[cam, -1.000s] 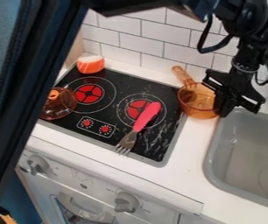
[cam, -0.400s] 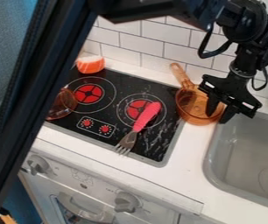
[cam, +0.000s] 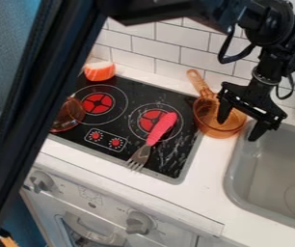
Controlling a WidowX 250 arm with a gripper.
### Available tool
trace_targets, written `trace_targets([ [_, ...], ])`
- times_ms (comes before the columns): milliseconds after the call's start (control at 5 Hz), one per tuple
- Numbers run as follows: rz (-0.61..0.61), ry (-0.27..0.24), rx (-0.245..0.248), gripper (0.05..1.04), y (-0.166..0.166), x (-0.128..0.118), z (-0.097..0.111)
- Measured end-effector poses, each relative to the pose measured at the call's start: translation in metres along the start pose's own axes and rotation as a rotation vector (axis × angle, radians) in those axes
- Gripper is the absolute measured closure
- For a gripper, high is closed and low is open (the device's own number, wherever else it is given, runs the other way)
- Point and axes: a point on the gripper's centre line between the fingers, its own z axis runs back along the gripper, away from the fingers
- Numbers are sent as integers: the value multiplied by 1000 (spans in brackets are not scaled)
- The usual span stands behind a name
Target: Move the orange pot beside the right stove corner
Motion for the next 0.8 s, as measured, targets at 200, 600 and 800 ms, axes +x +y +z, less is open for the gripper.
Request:
trace_targets([
  [200, 23, -2, -19, 77, 8, -1, 6],
  [600, 71, -102, -97, 83, 32, -8, 61],
  [800, 90, -140, -130, 83, 47, -15, 79],
])
